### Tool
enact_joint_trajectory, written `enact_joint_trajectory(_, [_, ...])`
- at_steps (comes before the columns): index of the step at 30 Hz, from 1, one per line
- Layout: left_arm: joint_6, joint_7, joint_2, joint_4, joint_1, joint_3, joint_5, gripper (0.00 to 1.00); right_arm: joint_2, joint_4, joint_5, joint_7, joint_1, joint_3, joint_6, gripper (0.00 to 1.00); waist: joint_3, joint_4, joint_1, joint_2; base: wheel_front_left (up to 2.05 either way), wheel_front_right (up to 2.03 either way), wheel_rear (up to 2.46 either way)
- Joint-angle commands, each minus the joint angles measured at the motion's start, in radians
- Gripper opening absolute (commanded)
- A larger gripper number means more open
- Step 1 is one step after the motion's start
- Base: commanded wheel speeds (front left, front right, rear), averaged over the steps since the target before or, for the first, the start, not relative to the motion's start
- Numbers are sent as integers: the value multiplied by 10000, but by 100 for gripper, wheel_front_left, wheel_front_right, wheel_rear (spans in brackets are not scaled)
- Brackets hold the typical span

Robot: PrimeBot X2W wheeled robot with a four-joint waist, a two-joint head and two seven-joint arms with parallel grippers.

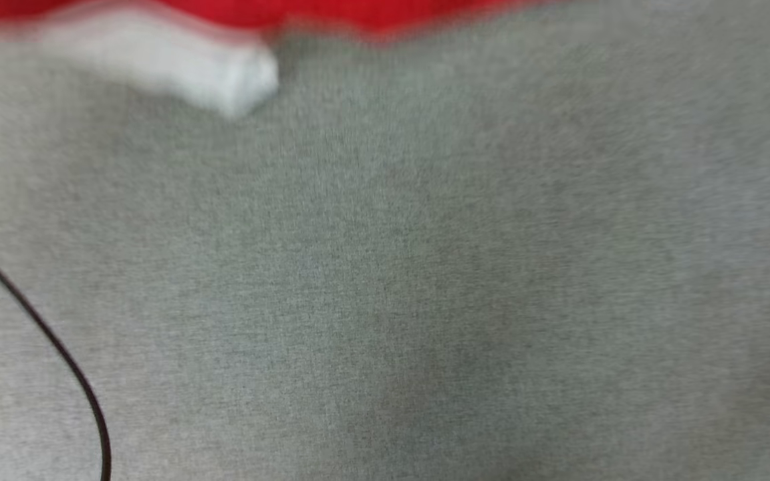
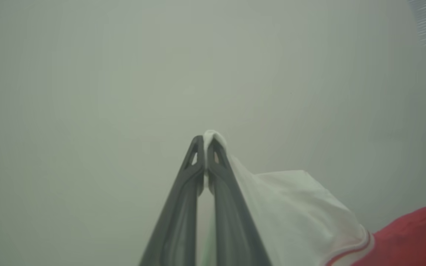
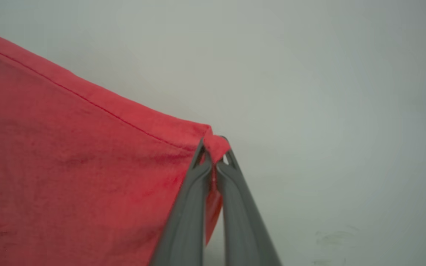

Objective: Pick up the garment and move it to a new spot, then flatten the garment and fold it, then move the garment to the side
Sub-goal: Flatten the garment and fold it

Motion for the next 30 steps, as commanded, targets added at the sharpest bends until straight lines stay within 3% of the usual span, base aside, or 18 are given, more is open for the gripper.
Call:
enact_joint_trajectory(1, [-88, -223, -143, 564, -560, -124, 116, 0, 111, 441, -190, -318, -510, 101, -4, 0, 694, 100, -3, 0, 0, 0, 0])
enact_joint_trajectory(8, [-311, -1383, -826, 3265, -2416, -601, 409, 0, 518, 2557, -1009, -1882, -2159, 447, -4, 0, 1354, 264, -3, 0, 0, 0, 0])
enact_joint_trajectory(14, [-417, -2278, -1329, 4597, -2408, -1062, 355, 0, 875, 3931, -1541, -3196, -2603, 767, -4, 0, 1653, 466, -3, 0, 0, 0, 0])
enact_joint_trajectory(22, [-497, -3446, -1983, 5071, 755, -2294, -178, 0, 1116, 5386, -1188, -4383, -361, 1391, -4, 0, 946, 763, -3, 0, 0, 0, 0])
enact_joint_trajectory(30, [-389, -3887, -1937, 4277, 4922, -2842, -706, 0, 1142, 5810, -471, -4888, 2714, 2218, -5, 0, -499, 862, -3, 0, 0, 0, 0])
